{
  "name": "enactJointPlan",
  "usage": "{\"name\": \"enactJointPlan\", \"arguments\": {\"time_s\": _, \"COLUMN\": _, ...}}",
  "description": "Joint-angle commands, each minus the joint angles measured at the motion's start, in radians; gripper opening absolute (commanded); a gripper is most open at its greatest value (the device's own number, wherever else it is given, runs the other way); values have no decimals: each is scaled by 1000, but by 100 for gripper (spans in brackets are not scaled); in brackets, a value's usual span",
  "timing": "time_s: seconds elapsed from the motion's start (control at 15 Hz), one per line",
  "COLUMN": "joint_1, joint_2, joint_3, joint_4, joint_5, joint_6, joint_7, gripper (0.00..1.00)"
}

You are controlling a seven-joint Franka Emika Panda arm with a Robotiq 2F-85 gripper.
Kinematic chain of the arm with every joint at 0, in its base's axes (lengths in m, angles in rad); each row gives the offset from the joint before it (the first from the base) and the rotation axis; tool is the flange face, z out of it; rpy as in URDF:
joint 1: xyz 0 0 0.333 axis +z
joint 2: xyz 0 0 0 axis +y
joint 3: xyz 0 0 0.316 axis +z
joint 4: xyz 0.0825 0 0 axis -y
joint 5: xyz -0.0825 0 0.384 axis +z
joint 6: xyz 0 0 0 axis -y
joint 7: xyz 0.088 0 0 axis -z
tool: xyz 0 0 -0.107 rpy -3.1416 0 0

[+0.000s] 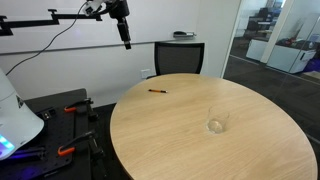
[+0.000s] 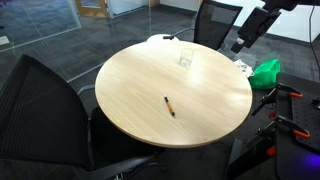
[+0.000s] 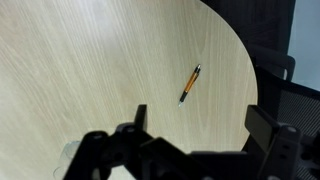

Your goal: Put the pen in the cup

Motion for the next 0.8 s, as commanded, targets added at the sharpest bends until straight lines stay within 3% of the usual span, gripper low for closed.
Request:
{"name": "enactJointPlan", "arguments": {"time_s": 0.0, "joint_1": 1, "joint_2": 59, "joint_3": 8, "joint_4": 33, "joint_5": 5, "joint_6": 50, "joint_7": 48, "gripper": 100}}
{"name": "enactJointPlan", "arguments": {"time_s": 0.4, "joint_1": 42, "joint_2": 267, "joint_3": 2, "joint_4": 151, "joint_5": 94, "joint_6": 182, "joint_7": 82, "gripper": 100}}
{"name": "enactJointPlan", "arguments": {"time_s": 0.73, "joint_1": 72, "joint_2": 483, "joint_3": 1, "joint_4": 304, "joint_5": 147, "joint_6": 185, "joint_7": 72, "gripper": 100}}
